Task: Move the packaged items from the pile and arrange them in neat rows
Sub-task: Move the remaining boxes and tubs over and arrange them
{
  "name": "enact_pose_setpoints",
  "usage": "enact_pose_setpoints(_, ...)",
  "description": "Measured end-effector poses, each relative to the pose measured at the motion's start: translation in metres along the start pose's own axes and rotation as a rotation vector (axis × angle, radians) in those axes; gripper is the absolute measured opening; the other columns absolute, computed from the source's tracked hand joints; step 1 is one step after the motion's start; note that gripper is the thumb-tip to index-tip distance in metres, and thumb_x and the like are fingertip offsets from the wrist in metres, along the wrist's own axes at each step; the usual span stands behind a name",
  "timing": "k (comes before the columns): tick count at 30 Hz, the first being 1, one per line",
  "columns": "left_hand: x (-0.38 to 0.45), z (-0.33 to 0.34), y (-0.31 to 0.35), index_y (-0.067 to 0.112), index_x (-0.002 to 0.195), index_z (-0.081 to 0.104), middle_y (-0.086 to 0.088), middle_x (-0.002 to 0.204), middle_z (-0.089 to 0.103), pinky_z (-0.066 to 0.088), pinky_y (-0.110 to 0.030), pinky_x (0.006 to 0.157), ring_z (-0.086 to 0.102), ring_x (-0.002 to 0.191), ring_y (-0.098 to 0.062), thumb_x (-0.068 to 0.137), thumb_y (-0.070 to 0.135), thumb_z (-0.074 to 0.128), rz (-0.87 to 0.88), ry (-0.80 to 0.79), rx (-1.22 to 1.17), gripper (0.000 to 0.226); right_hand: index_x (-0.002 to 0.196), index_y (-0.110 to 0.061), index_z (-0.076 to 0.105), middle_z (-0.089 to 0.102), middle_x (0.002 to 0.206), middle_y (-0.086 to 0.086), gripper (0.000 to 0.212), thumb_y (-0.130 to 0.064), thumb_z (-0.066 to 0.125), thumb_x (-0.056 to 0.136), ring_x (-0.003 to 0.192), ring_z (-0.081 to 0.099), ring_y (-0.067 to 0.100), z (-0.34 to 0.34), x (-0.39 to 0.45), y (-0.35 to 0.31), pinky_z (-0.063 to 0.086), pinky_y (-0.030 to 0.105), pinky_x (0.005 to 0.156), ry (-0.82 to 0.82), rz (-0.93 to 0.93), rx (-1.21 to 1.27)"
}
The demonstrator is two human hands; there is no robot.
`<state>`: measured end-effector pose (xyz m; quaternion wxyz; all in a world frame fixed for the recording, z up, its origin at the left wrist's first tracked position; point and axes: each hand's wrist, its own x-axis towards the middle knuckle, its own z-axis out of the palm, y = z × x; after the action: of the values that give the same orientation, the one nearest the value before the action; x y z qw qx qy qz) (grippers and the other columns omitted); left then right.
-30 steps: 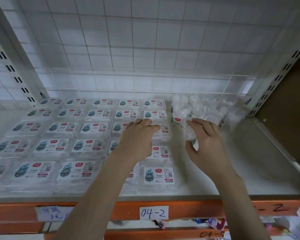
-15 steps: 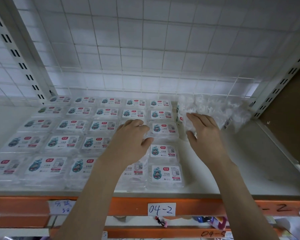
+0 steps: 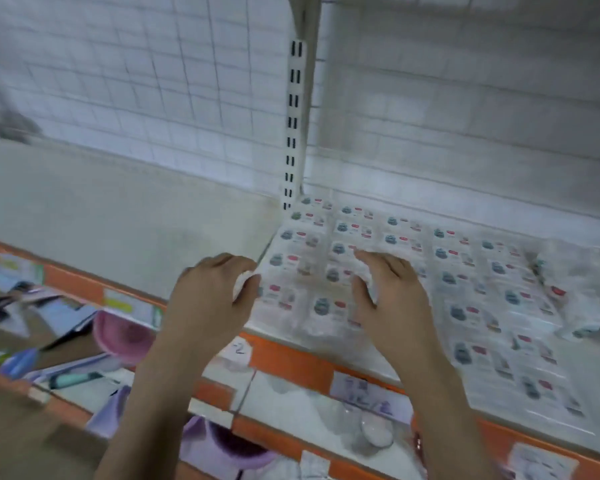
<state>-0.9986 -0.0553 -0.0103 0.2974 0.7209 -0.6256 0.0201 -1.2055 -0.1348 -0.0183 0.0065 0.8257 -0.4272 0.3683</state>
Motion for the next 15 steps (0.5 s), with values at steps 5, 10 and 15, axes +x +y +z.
enact_pose_setpoints(5,-0.036,-0.078,-0.131,0.012,0.089,0.069,-0.005,0.079,0.069,0.054,-0.039,0.064,0.065,0.07,-0.03,0.079,0.041,0.037,-0.175,0.062,0.059,0.045,0.112,-0.008,0.062,0.065,0.106,0.008,0.033,-0.019,0.051,0.083,0.099,0.059,0.028,0.091,0.014,-0.135,0.048,0.039,0.088,-0.104,-0.065,0.161)
enact_pose_setpoints(10,-0.077,-0.148,-0.249,0.012,0.091,0.068,-0.008,0.08,0.07,0.052,-0.034,0.063,0.064,0.07,-0.031,0.081,0.037,0.042,-0.331,0.117,0.16,0.038,0.107,-0.006,0.064,0.066,0.1,0.008,0.03,-0.015,0.054,0.08,0.094,0.061,0.028,0.172,0.025,-0.258,0.05,0.035,0.083,-0.182,-0.14,0.282)
enact_pose_setpoints(15,-0.106,-0.188,-0.331,0.016,0.101,0.068,0.0,0.092,0.069,0.047,-0.027,0.065,0.063,0.078,-0.021,0.087,0.02,0.058,-0.475,0.14,0.191,0.019,0.11,-0.008,0.062,0.066,0.103,0.006,0.029,-0.017,0.053,0.084,0.096,0.058,0.025,0.228,0.044,-0.348,0.044,0.03,0.084,-0.301,-0.203,0.338)
